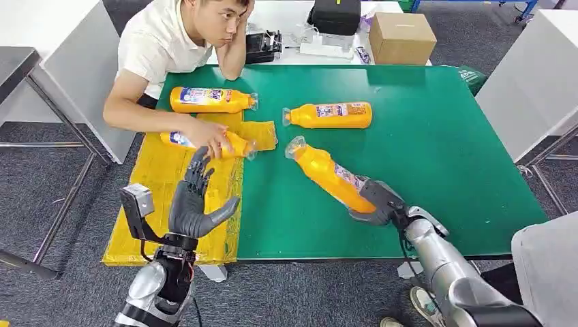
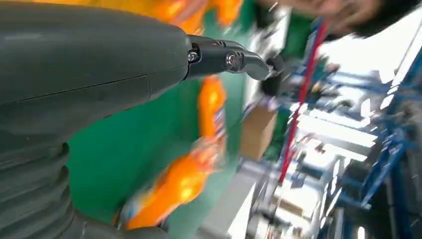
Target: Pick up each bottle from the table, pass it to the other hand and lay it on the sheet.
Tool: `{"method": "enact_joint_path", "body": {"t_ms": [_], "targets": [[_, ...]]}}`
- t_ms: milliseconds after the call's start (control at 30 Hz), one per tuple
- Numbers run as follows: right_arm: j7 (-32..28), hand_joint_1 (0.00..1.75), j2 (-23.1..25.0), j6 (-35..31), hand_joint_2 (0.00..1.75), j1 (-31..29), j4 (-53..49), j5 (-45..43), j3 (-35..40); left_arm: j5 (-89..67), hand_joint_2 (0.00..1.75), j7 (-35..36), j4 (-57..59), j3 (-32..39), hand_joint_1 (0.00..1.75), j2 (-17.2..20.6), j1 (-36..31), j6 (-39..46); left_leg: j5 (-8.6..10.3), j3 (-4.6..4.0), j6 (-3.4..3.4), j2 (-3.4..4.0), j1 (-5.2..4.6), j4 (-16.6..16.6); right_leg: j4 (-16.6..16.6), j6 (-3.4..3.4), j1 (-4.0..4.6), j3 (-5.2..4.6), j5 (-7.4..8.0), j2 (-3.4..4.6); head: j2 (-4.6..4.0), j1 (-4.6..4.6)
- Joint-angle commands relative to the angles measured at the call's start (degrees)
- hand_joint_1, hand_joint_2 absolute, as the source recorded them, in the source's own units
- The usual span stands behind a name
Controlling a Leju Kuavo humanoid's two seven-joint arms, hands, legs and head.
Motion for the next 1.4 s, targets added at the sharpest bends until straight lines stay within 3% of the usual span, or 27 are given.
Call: {"method": "enact_joint_path", "body": {"t_ms": [33,167,333,400,567,833,1067,1133,1400], "targets": [[-1.43,1.75,7.36,1.26,1.75,8.97,-19.15,-13.67,1.15,2.77,1.75,2.53,10.52,-7.88,0.0,3.69,0.03,-4.1,-0.01,0.21,-0.04,0.1,-0.03,-0.17,-0.13,-0.06,-0.02,0.16,0.0,0.02,0.0,0.0],[0.59,1.75,9.51,1.0,1.75,9.07,-20.93,-19.52,5.03,3.32,1.75,0.95,10.8,-11.39,0.0,5.75,-2.13,-11.61,0.0,-0.12,-0.05,0.09,-0.02,-0.07,0.01,-0.06,-0.03,-0.11,-0.03,0.05,0.0,0.0],[-1.01,1.75,14.06,0.55,1.75,8.35,-15.54,-20.41,10.75,2.59,1.75,3.29,14.52,-11.61,0.0,2.69,-4.9,-8.97,0.0,-0.19,-0.06,0.07,0.02,-0.07,-0.01,-0.07,0.01,-0.17,-0.03,-0.03,0.0,0.02],[-2.42,1.75,14.88,-0.87,1.75,9.12,-15.55,-19.75,13.05,0.57,1.75,0.68,13.67,-11.85,0.0,1.93,-4.93,-6.77,-0.01,-0.15,-0.07,0.15,0.01,-0.08,-0.01,-0.08,0.01,-0.17,-0.03,0.04,0.0,0.02],[-2.5,1.75,14.14,-1.45,1.75,9.3,-16.34,-20.07,13.66,0.27,1.75,1.05,12.53,-12.01,0.0,2.1,-4.64,-6.25,0.03,-0.26,-0.03,-0.07,-0.01,-0.06,0.02,-0.05,-0.02,-0.25,-0.07,-0.19,0.0,0.0],[-6.57,1.75,14.03,-2.66,1.75,13.32,-16.21,-20.47,16.23,4.12,1.75,-0.35,10.76,-8.03,0.0,-1.41,-4.17,-1.32,0.01,-0.23,-0.03,-0.16,-0.02,-0.07,-0.02,-0.07,-0.03,-0.14,-0.1,-0.27,0.0,0.02],[-6.53,1.75,14.26,-3.76,1.75,14.01,-15.01,-20.89,16.83,9.46,1.75,0.0,8.91,-8.89,0.0,-0.82,-4.1,-2.22,0.0,-0.26,-0.05,-0.09,-0.04,-0.06,0.02,-0.08,-0.04,-0.21,-0.1,-0.2,0.0,-0.02],[-6.49,1.75,14.55,-4.6,1.75,13.89,-13.37,-20.91,16.63,14.64,1.75,3.1,8.17,-8.72,0.0,-0.33,-3.58,-2.74,0.02,-0.38,-0.03,-0.07,0.02,-0.03,0.0,-0.05,0.01,-0.33,-0.04,-0.14,0.0,0.0],[-7.2,1.75,15.56,-4.77,1.75,12.72,-9.85,-20.64,18.0,21.52,1.75,5.4,8.03,-12.58,0.0,2.83,-4.78,-7.21,-0.02,-0.21,-0.05,0.01,-0.02,-0.09,-0.01,-0.08,-0.03,-0.19,-0.09,-0.11,0.0,0.02]]}}
